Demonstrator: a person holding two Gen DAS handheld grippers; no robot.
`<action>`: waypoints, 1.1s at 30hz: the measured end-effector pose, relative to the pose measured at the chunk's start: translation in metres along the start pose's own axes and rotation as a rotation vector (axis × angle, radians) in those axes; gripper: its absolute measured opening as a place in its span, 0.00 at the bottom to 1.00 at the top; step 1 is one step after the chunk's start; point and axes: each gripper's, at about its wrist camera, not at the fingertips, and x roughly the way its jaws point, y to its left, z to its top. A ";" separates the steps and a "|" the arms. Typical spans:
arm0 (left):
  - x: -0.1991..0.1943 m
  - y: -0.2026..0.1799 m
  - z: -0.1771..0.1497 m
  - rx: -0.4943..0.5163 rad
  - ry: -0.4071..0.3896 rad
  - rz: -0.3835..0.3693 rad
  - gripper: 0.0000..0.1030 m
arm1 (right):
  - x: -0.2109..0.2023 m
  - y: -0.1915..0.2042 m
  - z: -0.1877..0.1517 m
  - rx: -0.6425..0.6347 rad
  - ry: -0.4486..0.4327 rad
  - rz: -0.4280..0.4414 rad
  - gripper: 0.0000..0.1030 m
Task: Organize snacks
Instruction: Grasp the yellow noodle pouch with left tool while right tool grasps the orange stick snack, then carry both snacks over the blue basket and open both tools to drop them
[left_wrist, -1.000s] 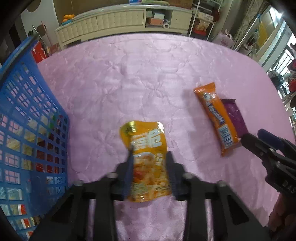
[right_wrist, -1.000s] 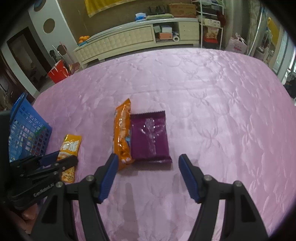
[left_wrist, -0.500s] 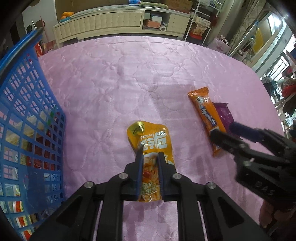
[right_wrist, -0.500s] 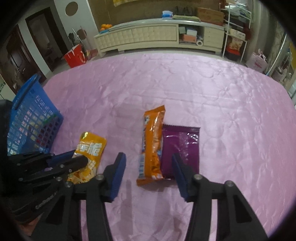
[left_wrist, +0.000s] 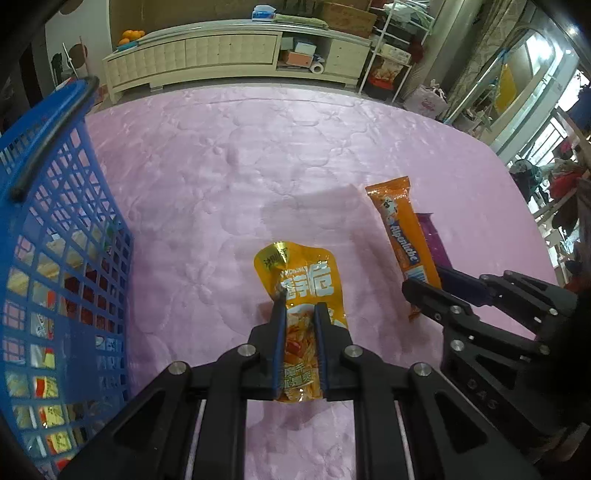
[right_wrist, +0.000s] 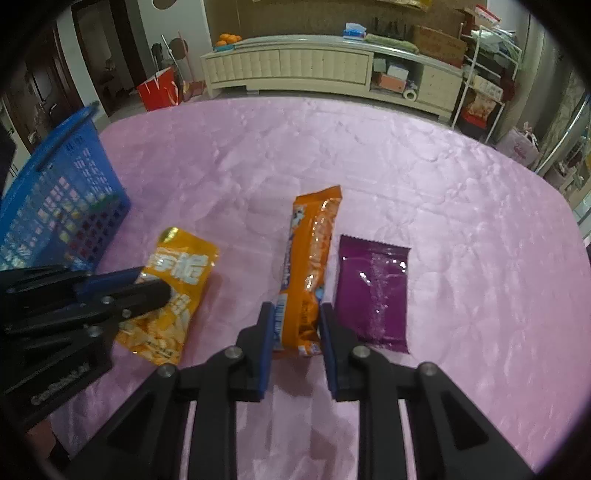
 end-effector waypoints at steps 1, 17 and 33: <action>-0.004 -0.001 -0.001 0.002 -0.007 -0.005 0.12 | -0.006 -0.001 -0.001 0.005 -0.003 0.003 0.27; -0.093 -0.015 -0.024 0.039 -0.120 -0.050 0.12 | -0.099 0.023 -0.019 -0.008 -0.077 -0.024 0.27; -0.214 0.009 -0.059 0.088 -0.283 -0.037 0.13 | -0.193 0.085 -0.028 -0.062 -0.198 -0.032 0.27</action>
